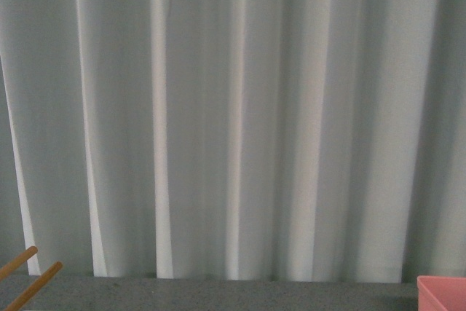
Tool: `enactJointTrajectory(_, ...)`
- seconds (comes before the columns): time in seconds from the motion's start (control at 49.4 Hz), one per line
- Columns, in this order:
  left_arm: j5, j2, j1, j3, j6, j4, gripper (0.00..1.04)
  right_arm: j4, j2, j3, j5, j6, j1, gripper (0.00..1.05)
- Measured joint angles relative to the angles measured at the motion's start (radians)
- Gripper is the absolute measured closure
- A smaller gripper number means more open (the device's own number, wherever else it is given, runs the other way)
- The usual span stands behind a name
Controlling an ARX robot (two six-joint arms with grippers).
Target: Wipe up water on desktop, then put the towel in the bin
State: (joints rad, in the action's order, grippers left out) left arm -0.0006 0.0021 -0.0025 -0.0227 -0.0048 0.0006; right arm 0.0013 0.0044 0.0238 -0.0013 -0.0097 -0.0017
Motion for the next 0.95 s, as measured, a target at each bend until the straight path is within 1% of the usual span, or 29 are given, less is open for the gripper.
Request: enactJointTrajectory(0.952,0.000,0.000,0.000,0.000,0.000,0.000,0.07,-0.001,0.000,0.000,0.000,0.000,0.000,0.07)
